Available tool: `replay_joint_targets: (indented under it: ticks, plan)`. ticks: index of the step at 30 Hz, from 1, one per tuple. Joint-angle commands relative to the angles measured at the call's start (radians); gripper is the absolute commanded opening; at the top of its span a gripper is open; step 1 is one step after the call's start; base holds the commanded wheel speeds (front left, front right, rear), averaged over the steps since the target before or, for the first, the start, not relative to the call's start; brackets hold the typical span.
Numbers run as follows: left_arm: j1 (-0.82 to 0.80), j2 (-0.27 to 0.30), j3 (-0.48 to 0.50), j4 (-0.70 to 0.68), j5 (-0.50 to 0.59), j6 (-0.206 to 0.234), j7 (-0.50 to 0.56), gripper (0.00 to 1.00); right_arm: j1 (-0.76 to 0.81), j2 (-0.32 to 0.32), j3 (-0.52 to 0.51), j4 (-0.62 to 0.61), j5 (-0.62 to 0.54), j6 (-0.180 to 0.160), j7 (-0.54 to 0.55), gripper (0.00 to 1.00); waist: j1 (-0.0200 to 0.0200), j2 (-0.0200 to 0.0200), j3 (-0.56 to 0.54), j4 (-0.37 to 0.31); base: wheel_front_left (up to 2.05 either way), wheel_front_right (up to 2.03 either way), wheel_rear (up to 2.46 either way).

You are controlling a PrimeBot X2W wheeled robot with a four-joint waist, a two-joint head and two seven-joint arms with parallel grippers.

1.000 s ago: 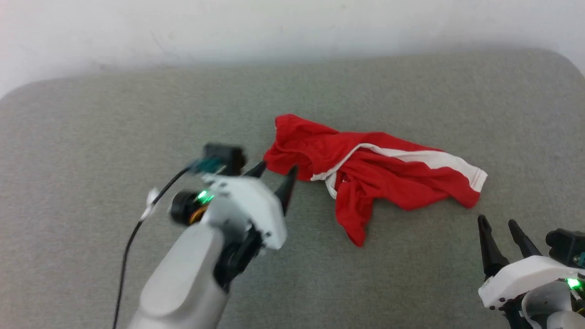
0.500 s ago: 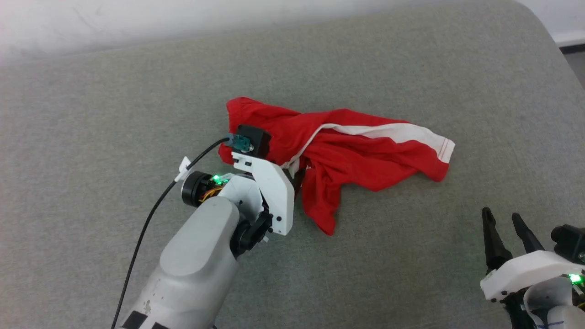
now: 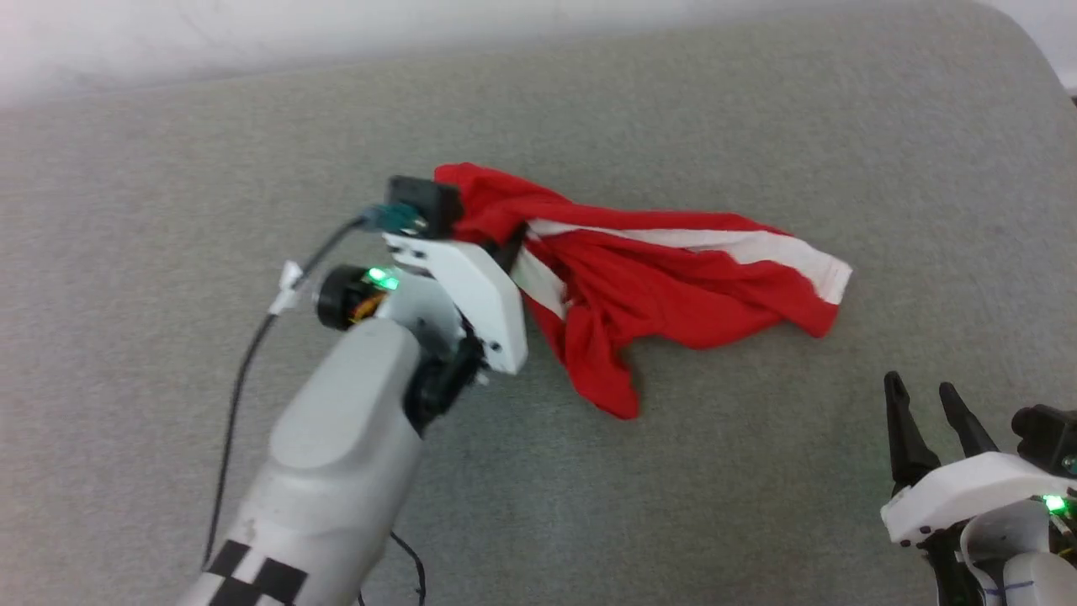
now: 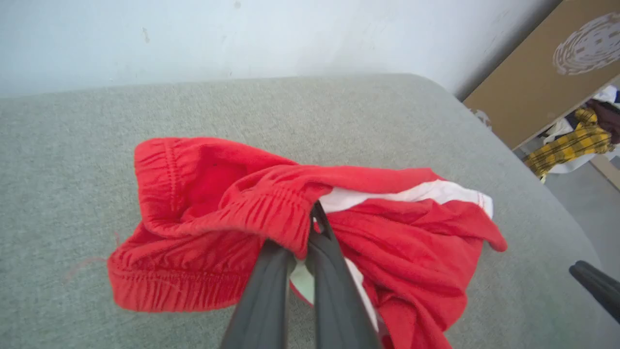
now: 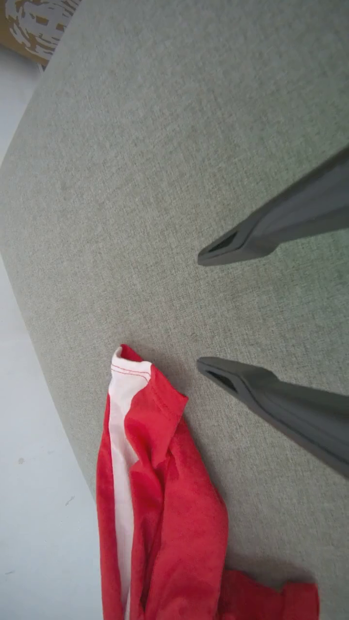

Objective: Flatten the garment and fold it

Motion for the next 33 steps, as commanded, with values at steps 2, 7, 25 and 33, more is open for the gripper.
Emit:
replay_joint_targets:
  ticks: [2,7,25,33]
  plan:
    - [0.000,0.032,0.038,-0.048,-0.023,0.016,-0.015,0.00,0.017,0.002,0.001,0.002,-0.008,-0.001,-0.001,1.00,-0.0001,0.0000,-0.058,0.059,0.00,0.00,0.00]
    - [0.143,0.124,0.098,-0.157,-0.061,0.075,0.026,0.00,0.030,0.002,0.015,0.002,-0.006,-0.001,0.005,1.00,-0.0001,0.0000,-0.105,0.101,0.00,0.00,0.00]
    - [0.592,0.142,0.296,-0.469,-0.276,0.179,0.000,1.00,0.035,0.002,0.067,-0.018,-0.018,-0.001,0.045,1.00,-0.0001,0.0000,-0.150,0.142,0.00,0.00,0.00]
    - [0.691,0.176,0.278,-0.570,-0.038,0.227,-0.306,1.00,-0.155,0.002,0.215,-0.027,-0.075,-0.001,0.236,1.00,-0.0001,0.0000,-0.112,0.177,0.00,0.00,0.00]
